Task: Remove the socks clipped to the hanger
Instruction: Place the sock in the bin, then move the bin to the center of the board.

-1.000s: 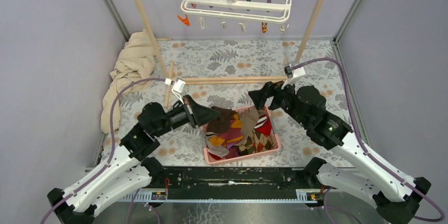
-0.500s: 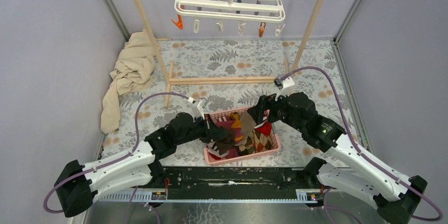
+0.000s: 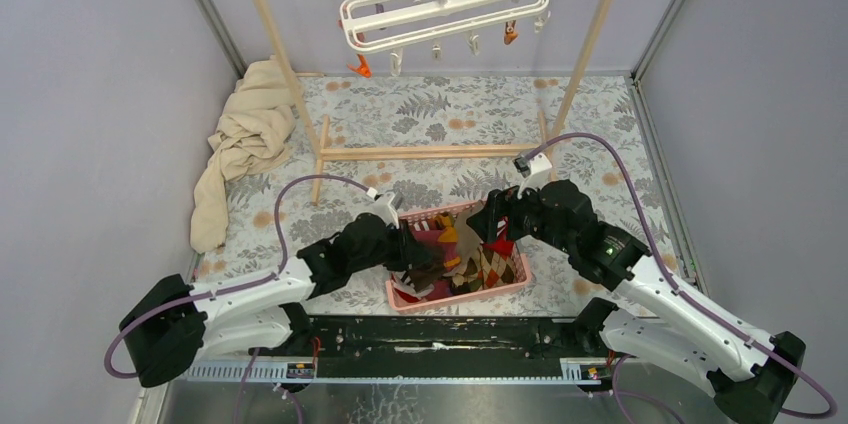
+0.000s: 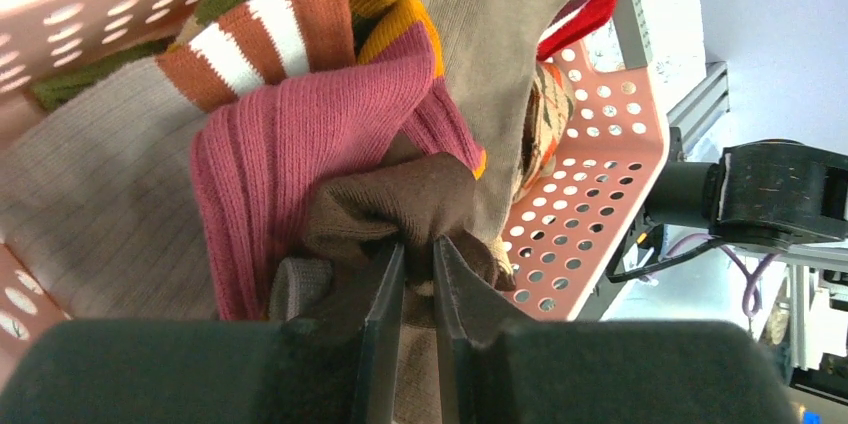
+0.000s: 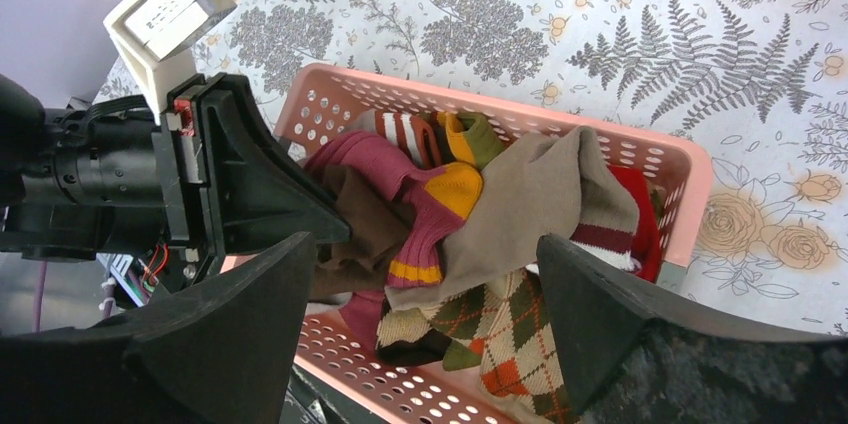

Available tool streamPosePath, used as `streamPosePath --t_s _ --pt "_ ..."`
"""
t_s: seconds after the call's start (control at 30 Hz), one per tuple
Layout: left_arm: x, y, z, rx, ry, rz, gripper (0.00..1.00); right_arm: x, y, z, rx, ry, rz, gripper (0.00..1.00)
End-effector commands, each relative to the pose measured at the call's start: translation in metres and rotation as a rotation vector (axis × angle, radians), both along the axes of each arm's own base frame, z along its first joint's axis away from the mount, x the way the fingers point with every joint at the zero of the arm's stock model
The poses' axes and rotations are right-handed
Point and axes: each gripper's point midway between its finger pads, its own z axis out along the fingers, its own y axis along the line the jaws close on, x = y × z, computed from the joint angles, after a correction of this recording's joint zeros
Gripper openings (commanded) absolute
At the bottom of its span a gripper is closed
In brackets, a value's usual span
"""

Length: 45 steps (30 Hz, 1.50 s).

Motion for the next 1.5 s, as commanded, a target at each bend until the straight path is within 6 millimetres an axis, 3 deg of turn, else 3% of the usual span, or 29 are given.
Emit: streamPosePath --t_s 0.0,0.27,0.4,0.47,0.53,0.57,0.6,0.9,0.93,1.13,1.47 --pt "0.015 -0.01 0.014 0.018 -0.076 -0.01 0.23 -0.005 0.003 0.0 0.026 0.013 0.024 0.89" --pt "0.023 -0.022 0.021 0.093 -0.095 -0.072 0.37 -0.009 0.003 -0.009 0.027 0.041 0.028 0.89" --pt "0.025 -0.023 0.029 0.119 -0.114 -0.092 0.51 -0.01 0.003 -0.009 0.026 0.044 0.03 0.9" --pt "0.025 -0.022 0.031 0.128 -0.116 -0.093 0.71 -0.01 0.003 -0.009 0.022 0.047 0.032 0.9" --pt "0.024 -0.021 0.035 0.132 -0.115 -0.097 0.83 -0.01 0.004 -0.009 0.02 0.049 0.033 0.9" --pt "0.023 -0.02 0.038 0.131 -0.115 -0.096 0.95 -0.009 0.004 -0.008 0.019 0.048 0.031 0.9" --pt "0.021 -0.019 0.039 0.134 -0.114 -0.095 0.98 -0.009 0.004 -0.008 0.017 0.048 0.03 0.9" --pt "0.012 0.016 0.067 0.149 -0.145 0.005 0.99 -0.009 0.009 -0.01 0.018 0.074 0.045 0.94" --pt "0.011 0.021 0.07 0.146 -0.149 0.022 0.99 -0.011 0.013 -0.012 0.022 0.086 0.066 0.99" --pt "0.008 0.049 0.088 0.118 -0.184 0.115 0.99 -0.017 0.033 -0.032 0.0 0.177 0.153 1.0" --pt "0.002 0.079 0.089 0.101 -0.189 0.209 0.99 -0.031 0.065 -0.067 -0.158 0.209 0.17 1.0"
